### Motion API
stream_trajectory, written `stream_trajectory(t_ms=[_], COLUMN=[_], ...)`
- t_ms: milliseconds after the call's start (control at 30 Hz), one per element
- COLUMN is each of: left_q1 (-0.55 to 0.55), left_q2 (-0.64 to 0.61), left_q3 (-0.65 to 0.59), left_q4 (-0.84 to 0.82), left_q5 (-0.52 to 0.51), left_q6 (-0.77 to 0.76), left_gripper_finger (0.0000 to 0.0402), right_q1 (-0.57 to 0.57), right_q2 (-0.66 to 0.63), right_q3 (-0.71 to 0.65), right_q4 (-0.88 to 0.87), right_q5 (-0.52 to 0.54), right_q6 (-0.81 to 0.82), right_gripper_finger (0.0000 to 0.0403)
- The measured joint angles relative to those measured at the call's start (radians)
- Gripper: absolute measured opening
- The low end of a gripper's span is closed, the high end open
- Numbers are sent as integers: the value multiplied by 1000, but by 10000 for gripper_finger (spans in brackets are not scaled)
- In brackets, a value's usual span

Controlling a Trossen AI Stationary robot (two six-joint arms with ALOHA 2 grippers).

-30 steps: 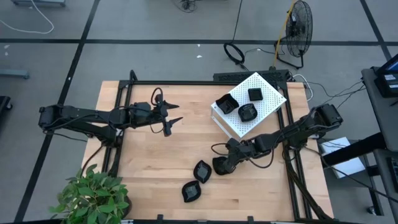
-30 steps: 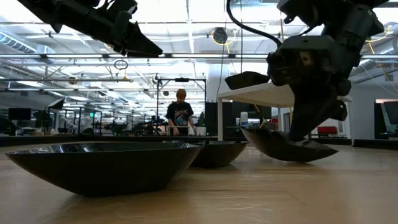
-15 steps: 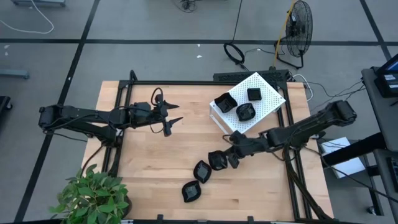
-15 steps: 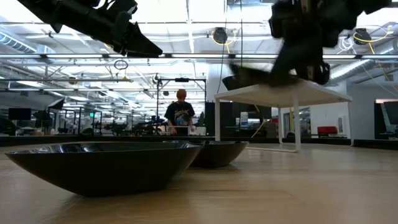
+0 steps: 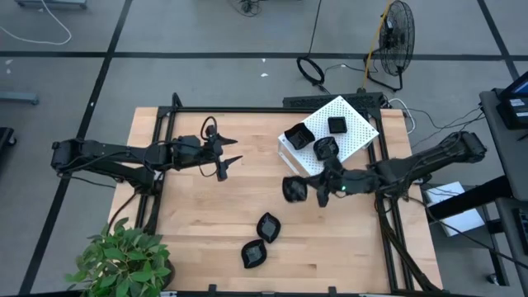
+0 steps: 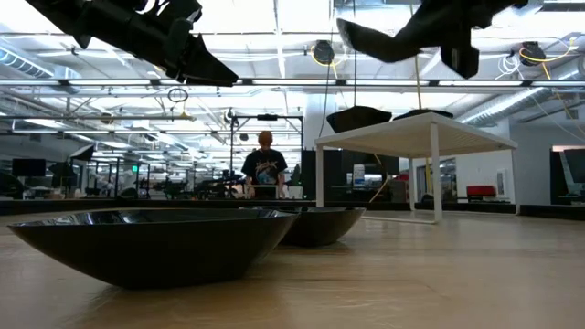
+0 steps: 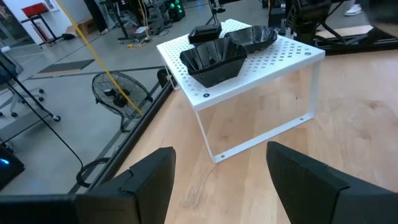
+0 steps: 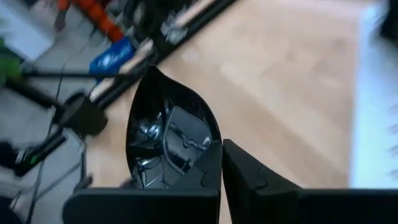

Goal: Pick & Place Mini shaped plates
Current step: Stack the black leaf shaped plate on top of the black leaf shaped plates on the shelf

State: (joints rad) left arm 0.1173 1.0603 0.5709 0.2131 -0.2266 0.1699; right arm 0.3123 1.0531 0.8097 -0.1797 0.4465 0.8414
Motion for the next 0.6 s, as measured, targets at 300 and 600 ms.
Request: stream_trajectory(t_ms=[300, 600], left_q1=[0, 0], left_q2=[0, 0], left_q3=[0, 0], left_q4=[0, -1], left_q5=[0, 0], left_q6=[0, 0], left_gripper_finger=[253, 253], right_q1=[-1, -1], right_q2=[-138, -163], right_q3=[0, 0], right_q4=[-181, -334], right_q5=[304, 608], right_q6=[29, 77], right_gripper_finger=[0, 0])
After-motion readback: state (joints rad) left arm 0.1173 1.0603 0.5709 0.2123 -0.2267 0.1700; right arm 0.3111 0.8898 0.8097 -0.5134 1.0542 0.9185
